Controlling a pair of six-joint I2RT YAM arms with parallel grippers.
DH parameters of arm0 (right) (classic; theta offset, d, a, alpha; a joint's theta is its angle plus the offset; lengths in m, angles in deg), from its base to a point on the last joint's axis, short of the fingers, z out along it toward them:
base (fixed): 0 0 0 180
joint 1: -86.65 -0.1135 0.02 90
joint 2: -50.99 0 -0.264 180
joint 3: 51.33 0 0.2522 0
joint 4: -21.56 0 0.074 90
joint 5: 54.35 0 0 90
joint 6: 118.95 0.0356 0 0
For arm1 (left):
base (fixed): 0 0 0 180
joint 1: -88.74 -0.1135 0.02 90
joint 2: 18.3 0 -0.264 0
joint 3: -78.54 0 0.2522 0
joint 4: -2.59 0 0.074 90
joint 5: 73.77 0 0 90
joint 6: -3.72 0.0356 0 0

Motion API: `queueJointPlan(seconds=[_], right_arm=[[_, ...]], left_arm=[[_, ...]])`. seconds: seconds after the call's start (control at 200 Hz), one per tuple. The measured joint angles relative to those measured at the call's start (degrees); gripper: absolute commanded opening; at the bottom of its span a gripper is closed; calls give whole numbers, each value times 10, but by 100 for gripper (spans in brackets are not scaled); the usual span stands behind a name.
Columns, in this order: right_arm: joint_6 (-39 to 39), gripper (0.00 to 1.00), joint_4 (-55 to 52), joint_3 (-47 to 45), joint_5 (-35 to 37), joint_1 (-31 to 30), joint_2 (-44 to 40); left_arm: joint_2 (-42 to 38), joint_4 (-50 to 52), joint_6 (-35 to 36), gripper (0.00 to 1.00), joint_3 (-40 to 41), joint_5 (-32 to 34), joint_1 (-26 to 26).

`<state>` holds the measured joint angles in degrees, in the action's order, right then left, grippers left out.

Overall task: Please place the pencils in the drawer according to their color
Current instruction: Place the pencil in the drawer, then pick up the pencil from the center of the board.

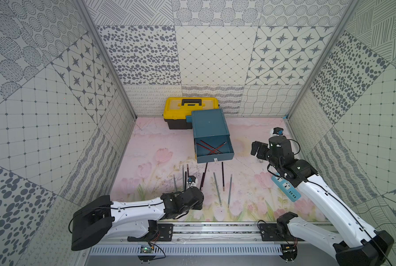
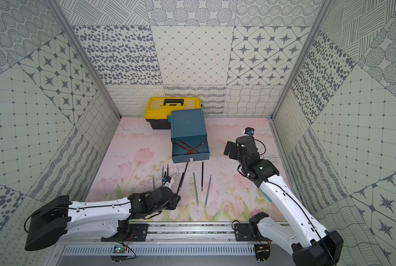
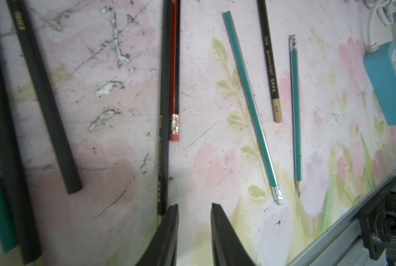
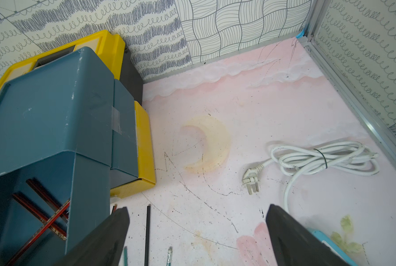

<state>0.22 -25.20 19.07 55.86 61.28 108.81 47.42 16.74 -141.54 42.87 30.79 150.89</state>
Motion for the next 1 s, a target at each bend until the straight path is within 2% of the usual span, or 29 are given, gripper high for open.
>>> queueJointPlan(seconds=[0.22,0.34,1.001], right_arm=[[0,99,0,0,-1,0,8],[0,99,0,0,-2,0,12],[0,99,0,0,-2,0,16]], left_arm=[[51,-79,-2,37,-18,12,-3],[63,-96,-3,37,-27,13,-16],[92,-72,-2,40,-47,9,-58]])
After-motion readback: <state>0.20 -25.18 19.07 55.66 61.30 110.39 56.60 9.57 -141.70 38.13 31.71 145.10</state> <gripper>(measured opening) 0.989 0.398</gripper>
